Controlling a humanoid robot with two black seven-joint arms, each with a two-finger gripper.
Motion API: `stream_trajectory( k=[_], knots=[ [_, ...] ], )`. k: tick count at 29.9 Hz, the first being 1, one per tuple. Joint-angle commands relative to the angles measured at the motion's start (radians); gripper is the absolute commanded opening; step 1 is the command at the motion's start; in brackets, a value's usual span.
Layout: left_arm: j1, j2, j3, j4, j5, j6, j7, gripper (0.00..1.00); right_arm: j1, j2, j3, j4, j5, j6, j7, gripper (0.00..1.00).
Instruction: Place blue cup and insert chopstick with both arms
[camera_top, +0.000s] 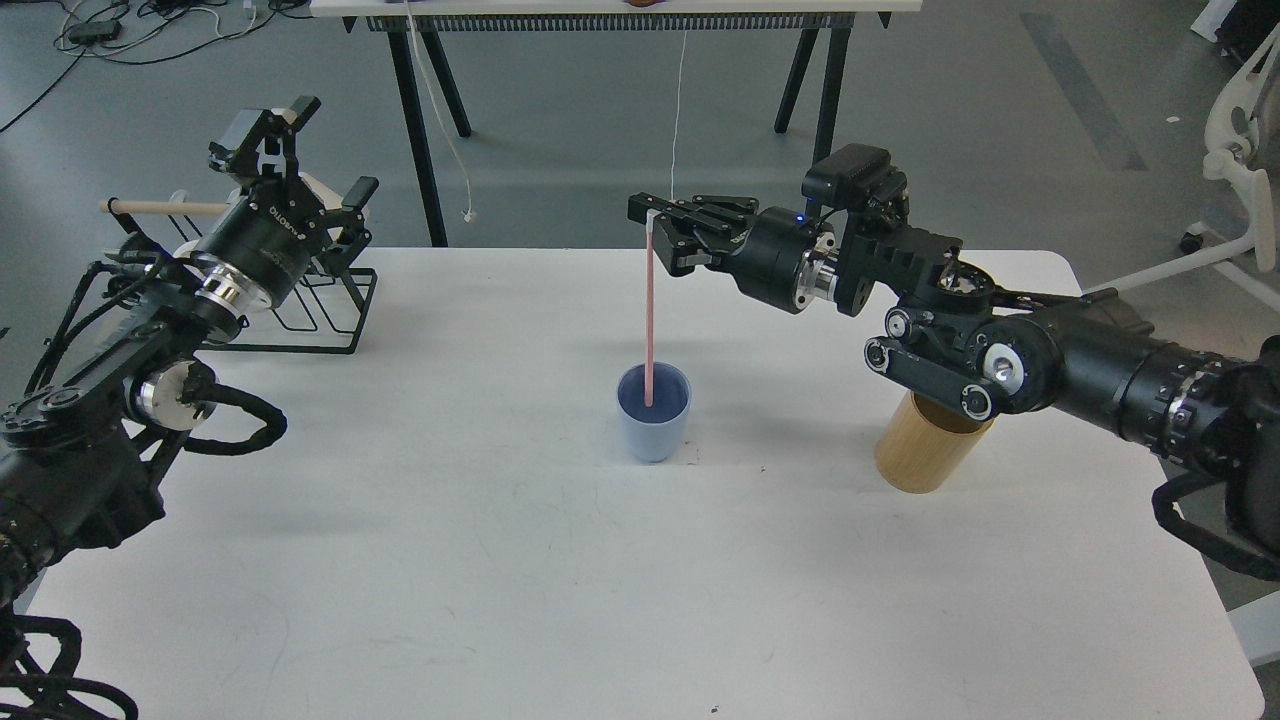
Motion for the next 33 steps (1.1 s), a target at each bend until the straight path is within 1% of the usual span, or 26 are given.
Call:
stream_trajectory(
  k=[1, 4, 7, 9, 10, 12, 15, 18, 19, 20, 21, 22, 23, 25, 27, 30, 33],
  knots=[
    [-0.001, 0.001, 0.0, 0.0, 0.0, 0.0, 0.0, 0.99, -0.017, 0.018, -0.006, -0.008, 0.0, -0.001, 0.0, 0.01],
    [-0.001, 0.0, 0.0, 0.0, 0.0, 0.0, 0.0, 0.99, -0.032, 0.024, -0.006, -0.011, 0.0, -0.003, 0.0, 0.03],
    [0.001, -0.002, 0.0, 0.0, 0.0, 0.0, 0.0, 0.99, -0.043, 0.026, -0.01, -0.011, 0.0, -0.003, 0.0, 0.07],
    [0.001, -0.002, 0.0, 0.0, 0.0, 0.0, 0.0, 0.99, -0.046, 0.026, -0.01, -0.011, 0.002, -0.003, 0.0, 0.13],
    [0.001, -0.002, 0.0, 0.0, 0.0, 0.0, 0.0, 0.99, -0.046, 0.026, -0.009, -0.009, 0.005, -0.001, 0.0, 0.18],
    [0.001, -0.002, 0.0, 0.0, 0.0, 0.0, 0.0, 0.99, -0.046, 0.026, 0.0, -0.003, 0.015, -0.001, 0.0, 0.36],
    [0.001, -0.002, 0.0, 0.0, 0.0, 0.0, 0.0, 0.99, -0.046, 0.026, 0.01, 0.005, 0.018, -0.003, 0.0, 0.51],
    [-0.001, 0.0, 0.0, 0.0, 0.0, 0.0, 0.0, 0.99, -0.06, 0.026, 0.036, 0.018, 0.018, -0.003, 0.0, 0.63],
    [-0.001, 0.0, 0.0, 0.0, 0.0, 0.0, 0.0, 0.99, -0.063, 0.024, 0.049, 0.028, 0.018, -0.003, 0.0, 0.7],
    [0.001, 0.0, 0.0, 0.0, 0.0, 0.0, 0.0, 0.99, -0.064, 0.021, 0.066, 0.04, 0.02, -0.003, 0.0, 0.82],
    [-0.001, 0.0, 0.0, 0.0, 0.0, 0.0, 0.0, 0.99, -0.064, 0.02, 0.085, 0.054, 0.025, -0.003, 0.0, 0.88],
    [-0.001, 0.001, 0.0, 0.0, 0.0, 0.0, 0.0, 0.99, -0.064, 0.017, 0.108, 0.07, 0.041, -0.001, 0.0, 0.92],
    [-0.001, 0.001, 0.0, 0.0, 0.0, 0.0, 0.0, 0.99, -0.064, 0.012, 0.132, 0.089, 0.069, 0.0, 0.0, 0.94],
    [-0.001, 0.001, 0.0, 0.0, 0.0, 0.0, 0.0, 0.99, -0.064, -0.005, 0.164, 0.117, 0.138, 0.005, 0.0, 0.95],
    [-0.004, 0.001, -0.001, -0.002, -0.003, 0.0, 0.0, 0.99, -0.063, -0.028, 0.186, 0.147, 0.214, 0.008, 0.0, 0.99],
    [-0.008, 0.0, 0.002, -0.009, -0.001, 0.0, 0.0, 0.99, -0.069, -0.072, 0.25, 0.178, 0.342, 0.011, 0.0, 0.99],
    [-0.018, -0.002, 0.002, -0.017, 0.0, 0.0, 0.0, 0.99, -0.116, -0.091, 0.319, 0.199, 0.547, 0.04, 0.0, 0.99]
  ],
)
